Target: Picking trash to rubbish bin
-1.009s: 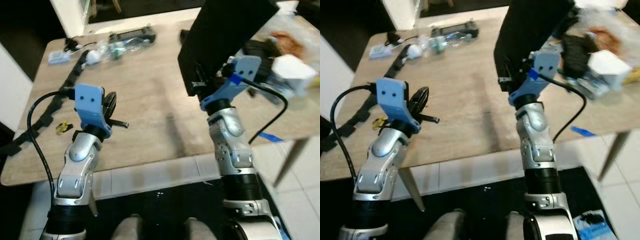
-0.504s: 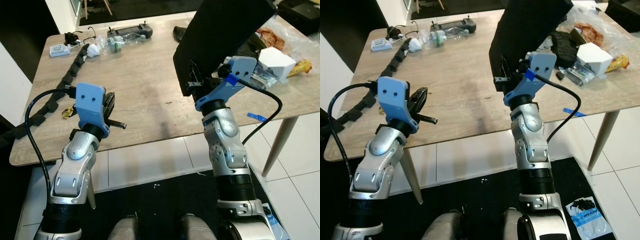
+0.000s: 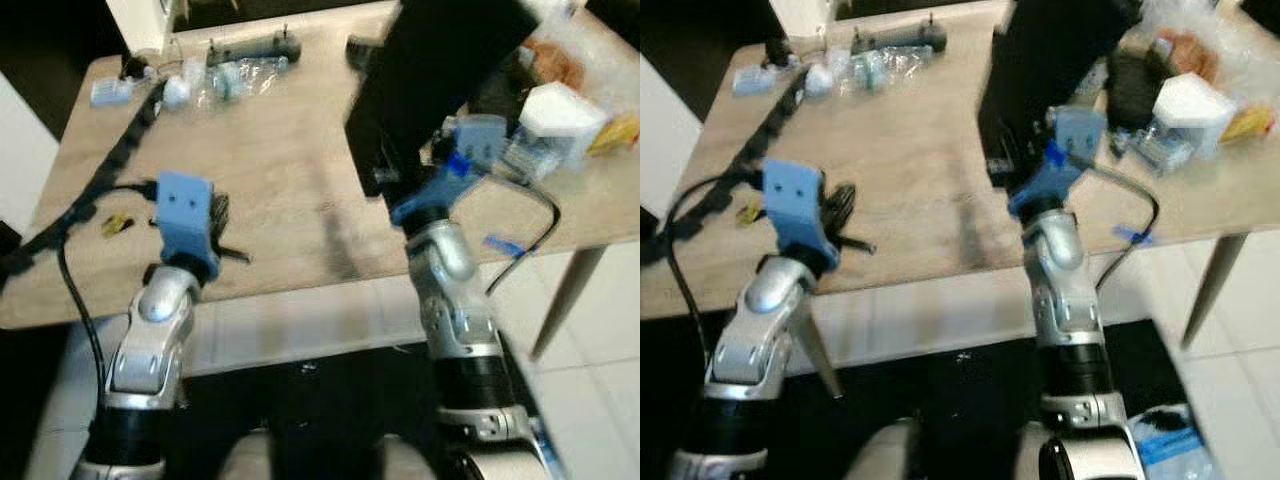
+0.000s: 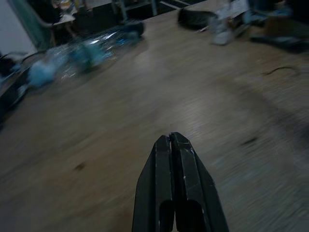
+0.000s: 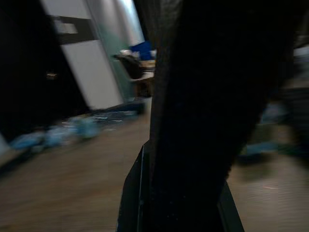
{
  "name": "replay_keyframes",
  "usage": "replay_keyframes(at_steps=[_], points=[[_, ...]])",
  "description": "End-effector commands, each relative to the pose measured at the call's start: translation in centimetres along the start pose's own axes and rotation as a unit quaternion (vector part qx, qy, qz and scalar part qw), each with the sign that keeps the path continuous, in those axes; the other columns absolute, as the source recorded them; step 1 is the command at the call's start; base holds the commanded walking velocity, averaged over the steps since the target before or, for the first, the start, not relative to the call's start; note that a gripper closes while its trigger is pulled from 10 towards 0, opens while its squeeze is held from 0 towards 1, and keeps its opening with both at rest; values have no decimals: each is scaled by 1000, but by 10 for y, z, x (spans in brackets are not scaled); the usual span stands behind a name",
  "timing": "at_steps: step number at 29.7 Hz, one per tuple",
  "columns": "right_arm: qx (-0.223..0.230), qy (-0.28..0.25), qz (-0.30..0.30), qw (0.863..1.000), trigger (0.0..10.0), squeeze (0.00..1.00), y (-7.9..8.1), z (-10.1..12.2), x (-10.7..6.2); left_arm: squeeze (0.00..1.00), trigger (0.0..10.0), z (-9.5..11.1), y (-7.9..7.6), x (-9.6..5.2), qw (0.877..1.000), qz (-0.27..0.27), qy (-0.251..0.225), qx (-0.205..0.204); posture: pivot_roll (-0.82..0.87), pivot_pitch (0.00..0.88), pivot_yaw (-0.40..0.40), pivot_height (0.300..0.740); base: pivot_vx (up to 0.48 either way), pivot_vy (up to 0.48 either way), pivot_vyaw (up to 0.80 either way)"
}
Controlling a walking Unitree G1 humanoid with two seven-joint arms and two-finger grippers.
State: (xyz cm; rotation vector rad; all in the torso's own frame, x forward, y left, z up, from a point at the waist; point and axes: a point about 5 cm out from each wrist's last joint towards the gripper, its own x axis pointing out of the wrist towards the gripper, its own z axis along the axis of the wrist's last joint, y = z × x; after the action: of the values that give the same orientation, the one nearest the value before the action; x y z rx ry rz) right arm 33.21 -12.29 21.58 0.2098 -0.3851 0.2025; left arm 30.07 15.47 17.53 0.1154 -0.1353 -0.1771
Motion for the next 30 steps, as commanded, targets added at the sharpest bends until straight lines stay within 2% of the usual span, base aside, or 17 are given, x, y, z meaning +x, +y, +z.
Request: replay_keyframes(at_steps=[1, 5, 10, 13, 15, 16, 18, 20, 22, 23, 25, 30], points=[[-16, 29, 2, 999, 10000, 0, 5, -10, -5, 0, 10000, -6, 9, -1, 1000, 25, 10, 5, 21, 113, 65, 740, 0, 0, 0], [-66, 55, -21, 996, 10000, 0, -1, -19, -12, 0, 10000, -9, 12, 0, 999, 43, 14, 7, 14, 108, 60, 740, 0, 0, 0], [-79, 82, -55, 992, 10000, 0, -11, -24, -20, 0, 10000, -12, 18, 0, 997, 75, 12, 11, 0, 98, 68, 740, 0, 0, 0], [-79, 113, -69, 988, 10000, 0, -18, -30, -30, 0, 10000, -18, 25, -1, 993, 115, 16, 16, -12, 83, 60, 740, 0, 0, 0], [-85, 128, -63, 986, 10000, 0, -16, -34, -41, 0, 10000, -26, 28, -4, 991, 129, 31, 16, -15, 76, 49, 740, 0, 0, 0], [-85, 128, -63, 986, 10000, 0, -16, -34, -41, 0, 10000, -26, 28, -4, 991, 129, 31, 16, -15, 76, 49, 740, 0, 0, 0], [-113, 136, -52, 983, 10000, 0, -14, -36, -54, 0, 10000, -30, 31, -8, 988, 147, 34, 22, -19, 67, 35, 740, 0, 0, 0], [-124, 138, -51, 981, 10000, 0, -13, -36, -58, 0, 10000, -31, 33, -9, 987, 155, 32, 22, -19, 65, 33, 740, 0, 0, 0], [-141, 131, -74, 979, 10000, 0, -17, -30, -71, 0, 10000, -35, 37, -17, 985, 170, 41, 10, -22, 55, 24, 740, 0, 0, 0], [-141, 131, -74, 979, 10000, 0, -17, -30, -71, 0, 10000, -35, 37, -17, 985, 170, 41, 10, -22, 55, 24, 740, 0, 0, 0], [-151, 120, -85, 978, 10000, 0, -19, -24, -73, 0, 10000, -39, 32, -18, 987, 147, 57, -17, -24, 50, 23, 740, 0, 0, 0], [-136, 110, -82, 981, 10000, 0, -18, -22, -70, 0, 10000, -37, 19, -18, 993, 106, 52, -17, -24, 41, 22, 740, 0, 0, 0]])
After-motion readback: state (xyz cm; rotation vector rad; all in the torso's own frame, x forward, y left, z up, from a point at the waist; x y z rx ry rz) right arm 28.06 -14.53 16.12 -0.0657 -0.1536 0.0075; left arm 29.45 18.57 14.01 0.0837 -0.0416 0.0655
